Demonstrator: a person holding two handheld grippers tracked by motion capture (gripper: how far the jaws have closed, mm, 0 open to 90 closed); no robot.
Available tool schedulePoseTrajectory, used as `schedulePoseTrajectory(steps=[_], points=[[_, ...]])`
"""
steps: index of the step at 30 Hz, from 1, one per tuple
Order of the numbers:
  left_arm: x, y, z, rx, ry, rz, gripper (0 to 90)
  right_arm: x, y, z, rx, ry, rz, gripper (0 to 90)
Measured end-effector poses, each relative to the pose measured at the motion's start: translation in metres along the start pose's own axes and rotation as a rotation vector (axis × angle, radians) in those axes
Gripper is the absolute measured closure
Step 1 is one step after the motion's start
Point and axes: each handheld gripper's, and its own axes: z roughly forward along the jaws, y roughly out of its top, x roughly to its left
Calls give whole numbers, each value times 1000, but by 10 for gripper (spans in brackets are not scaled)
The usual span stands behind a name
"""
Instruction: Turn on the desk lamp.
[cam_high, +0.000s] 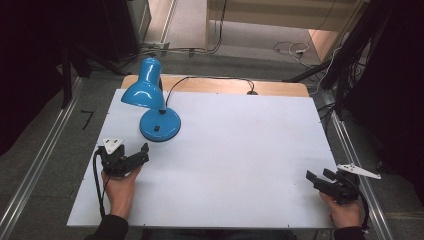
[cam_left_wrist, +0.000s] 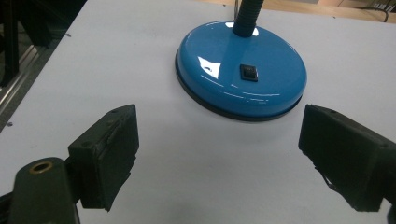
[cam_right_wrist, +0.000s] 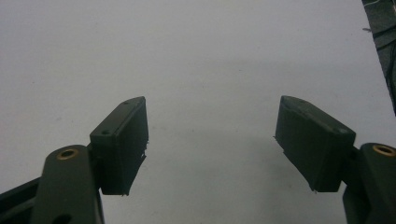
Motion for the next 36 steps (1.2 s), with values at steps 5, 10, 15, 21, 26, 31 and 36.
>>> schedulePoseTrajectory(steps=[5, 10, 15, 21, 26, 31, 36], points=[[-1, 1, 2, -4, -2, -2, 129, 0, 0, 0, 2, -1, 1, 241], [-2, 3, 4, -7, -3, -2, 129, 0, 0, 0, 2, -1, 1, 240], [-3, 3, 6, -8, -4, -1, 129, 0, 0, 0, 3, -1, 0, 240], [-5, 5, 9, -13, -4, 1, 137, 0, 0, 0, 2, -1, -1, 241], [-8, 7, 13, -14, -3, 5, 138, 0, 0, 0, 2, -3, -1, 240], [-11, 8, 17, -15, -7, 8, 139, 0, 0, 1, 4, -2, -2, 240], [-13, 12, 19, -25, -11, 4, 145, 0, 0, 1, 2, 0, -2, 240]])
